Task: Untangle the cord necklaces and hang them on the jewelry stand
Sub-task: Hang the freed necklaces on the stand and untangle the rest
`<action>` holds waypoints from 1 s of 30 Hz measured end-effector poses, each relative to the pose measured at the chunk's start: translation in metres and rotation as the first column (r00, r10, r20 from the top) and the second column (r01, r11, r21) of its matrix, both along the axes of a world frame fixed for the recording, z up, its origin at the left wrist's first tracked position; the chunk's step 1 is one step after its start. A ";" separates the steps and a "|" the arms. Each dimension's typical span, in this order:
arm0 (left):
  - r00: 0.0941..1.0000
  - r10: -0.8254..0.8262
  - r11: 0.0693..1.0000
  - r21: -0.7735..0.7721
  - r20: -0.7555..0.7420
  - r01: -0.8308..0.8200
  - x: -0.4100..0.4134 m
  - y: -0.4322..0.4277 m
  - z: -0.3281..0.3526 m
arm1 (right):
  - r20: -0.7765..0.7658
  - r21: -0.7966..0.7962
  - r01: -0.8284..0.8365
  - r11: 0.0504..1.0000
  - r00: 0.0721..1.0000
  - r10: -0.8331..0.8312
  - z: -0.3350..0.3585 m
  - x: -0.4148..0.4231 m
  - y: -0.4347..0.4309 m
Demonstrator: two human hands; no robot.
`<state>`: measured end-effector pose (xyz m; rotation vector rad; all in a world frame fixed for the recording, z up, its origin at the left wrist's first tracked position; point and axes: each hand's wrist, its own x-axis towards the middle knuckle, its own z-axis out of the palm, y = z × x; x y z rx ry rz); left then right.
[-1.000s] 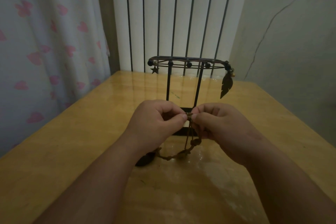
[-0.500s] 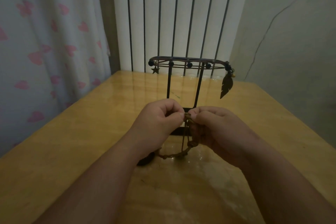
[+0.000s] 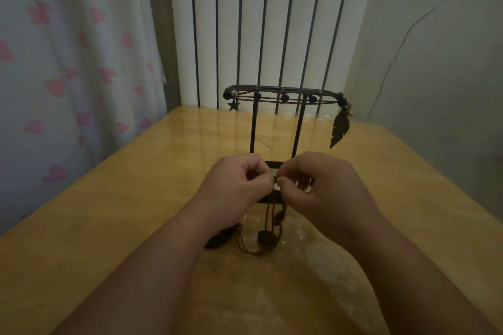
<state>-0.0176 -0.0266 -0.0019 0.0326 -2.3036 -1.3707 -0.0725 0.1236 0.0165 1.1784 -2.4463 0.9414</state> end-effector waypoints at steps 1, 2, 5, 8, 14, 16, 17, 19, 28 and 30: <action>1.000 -0.001 1.000 -0.008 0.010 0.001 0.000 0.000 -0.001 | -0.024 0.031 0.010 0.999 1.000 -0.010 0.000 0.000 0.000; 1.000 0.000 1.000 -0.017 0.020 0.000 -0.001 0.000 -0.002 | -0.055 0.057 0.020 0.998 0.998 -0.017 0.001 0.000 0.000; 0.999 0.008 0.999 -0.034 0.034 -0.007 -0.002 0.001 -0.003 | -0.165 0.125 0.053 0.991 0.986 -0.032 0.002 0.001 -0.001; 1.000 0.008 1.000 -0.023 0.029 -0.008 -0.003 0.001 -0.003 | -0.228 0.162 0.097 0.982 0.972 -0.059 0.004 0.003 -0.002; 0.999 -0.001 1.000 -0.003 0.039 0.002 -0.004 0.003 -0.004 | -0.180 0.218 0.115 0.969 0.981 -0.075 0.002 0.003 -0.005; 0.999 -0.010 1.000 -0.012 0.048 0.010 -0.004 0.003 -0.004 | -0.067 0.196 0.084 0.977 0.995 -0.072 0.001 0.003 -0.004; 0.999 -0.011 1.000 -0.015 0.053 0.012 -0.003 0.003 -0.004 | 0.012 0.160 0.058 0.985 0.998 -0.061 0.000 0.002 -0.003; 0.998 -0.017 1.000 -0.007 0.055 0.017 -0.001 0.003 -0.003 | 0.163 0.041 0.008 0.999 0.986 -0.014 -0.002 0.001 -0.001; 0.999 -0.009 0.991 0.137 0.043 0.003 0.000 0.001 0.001 | 0.343 -0.238 0.015 0.971 0.937 0.069 -0.006 -0.012 0.003; 0.999 0.006 0.992 0.126 0.050 -0.012 0.000 -0.001 0.001 | 0.334 -0.274 0.025 0.961 0.940 0.071 -0.006 -0.013 0.005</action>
